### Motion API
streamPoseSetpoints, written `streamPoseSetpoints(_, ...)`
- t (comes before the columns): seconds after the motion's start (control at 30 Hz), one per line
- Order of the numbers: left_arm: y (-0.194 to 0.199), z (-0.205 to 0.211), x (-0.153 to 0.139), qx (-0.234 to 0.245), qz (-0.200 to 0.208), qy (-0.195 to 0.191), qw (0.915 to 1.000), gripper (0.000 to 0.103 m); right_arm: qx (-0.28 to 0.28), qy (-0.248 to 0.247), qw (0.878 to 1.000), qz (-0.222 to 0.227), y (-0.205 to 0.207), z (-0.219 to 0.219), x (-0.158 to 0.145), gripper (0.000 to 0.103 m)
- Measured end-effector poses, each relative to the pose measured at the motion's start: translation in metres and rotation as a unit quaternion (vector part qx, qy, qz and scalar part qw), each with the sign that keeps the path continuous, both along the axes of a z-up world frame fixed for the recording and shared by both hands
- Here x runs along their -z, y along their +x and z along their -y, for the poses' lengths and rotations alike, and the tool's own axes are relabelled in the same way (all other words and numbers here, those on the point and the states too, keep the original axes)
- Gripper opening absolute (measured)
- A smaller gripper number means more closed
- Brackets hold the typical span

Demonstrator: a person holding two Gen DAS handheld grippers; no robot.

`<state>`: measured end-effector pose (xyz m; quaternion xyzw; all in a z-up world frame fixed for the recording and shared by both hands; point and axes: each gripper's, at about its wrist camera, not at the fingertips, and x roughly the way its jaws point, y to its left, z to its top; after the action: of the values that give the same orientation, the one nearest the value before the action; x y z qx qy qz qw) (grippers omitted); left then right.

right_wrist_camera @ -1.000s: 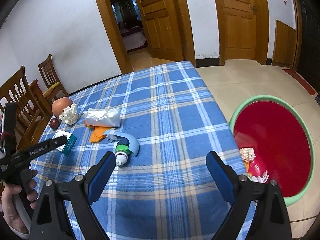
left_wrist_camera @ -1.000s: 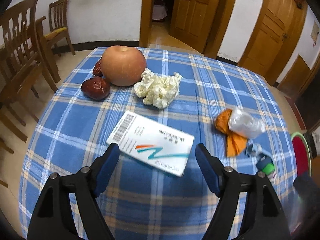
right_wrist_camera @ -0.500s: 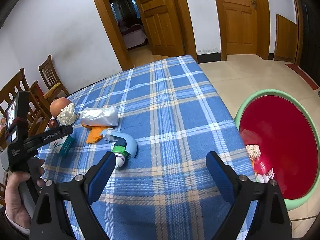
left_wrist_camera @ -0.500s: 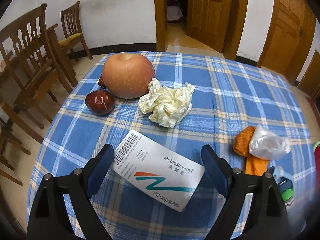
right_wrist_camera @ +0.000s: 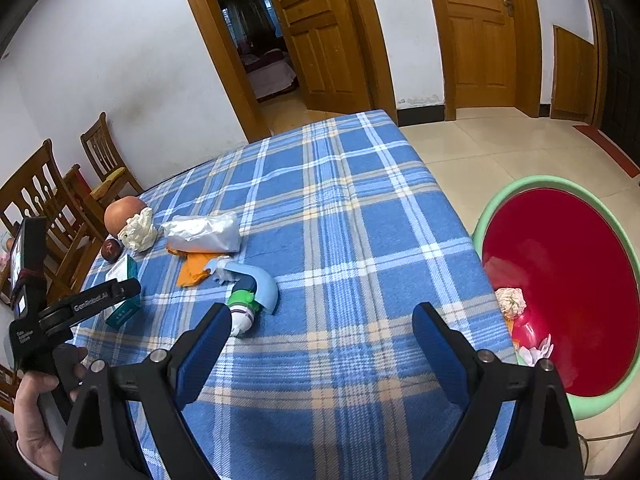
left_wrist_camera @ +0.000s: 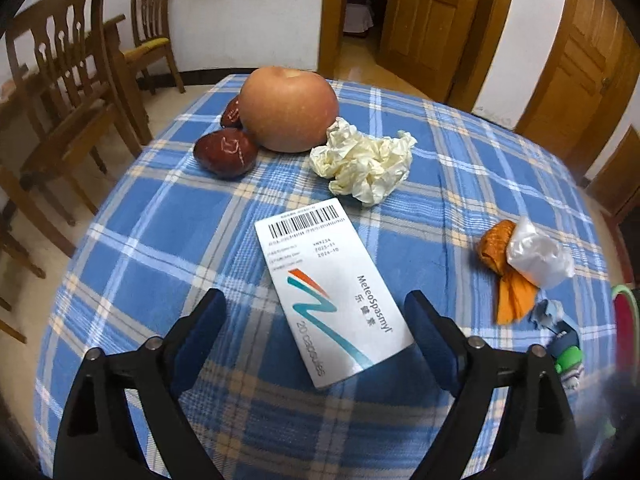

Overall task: Collect trash
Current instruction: 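Grasp the white medicine box with the left gripper while the right grasps the green toy figure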

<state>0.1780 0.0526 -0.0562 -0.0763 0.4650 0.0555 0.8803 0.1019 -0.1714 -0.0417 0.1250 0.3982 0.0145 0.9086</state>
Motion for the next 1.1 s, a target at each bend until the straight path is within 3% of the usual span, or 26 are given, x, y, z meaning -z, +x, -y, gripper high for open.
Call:
streamPoseSetpoints(0.2,-0.006,-0.003,-0.001,0.015,0.012,-0.004,0.9998,0.055,-0.007,-0.003,1.0,-0.001,0.0,-0.007,0.001,0.093)
streamPoseSetpoints(0.37,-0.009,-0.008,-0.002,0.027,0.017,-0.024,0.9992,0.055,-0.015,-0.005,1.0,-0.005,0.003,-0.012,0.004,0.093)
streamPoseSetpoints(0.47,-0.013,-0.01,-0.002,0.031,0.02,-0.033,0.9988,0.055,-0.025,-0.004,1.0,-0.011,0.006,-0.017,0.007,0.087)
streamPoseSetpoints(0.8,-0.036,-0.011,-0.014,0.046,0.037,-0.056,0.9967,0.055,-0.082,0.022,0.996,-0.026,0.01,-0.043,0.013,0.049)
streamPoseSetpoints(1.1,-0.05,-0.003,-0.021,0.067,0.048,-0.064,0.9945,0.055,-0.08,0.023,0.996,-0.029,0.024,-0.054,0.019,0.043)
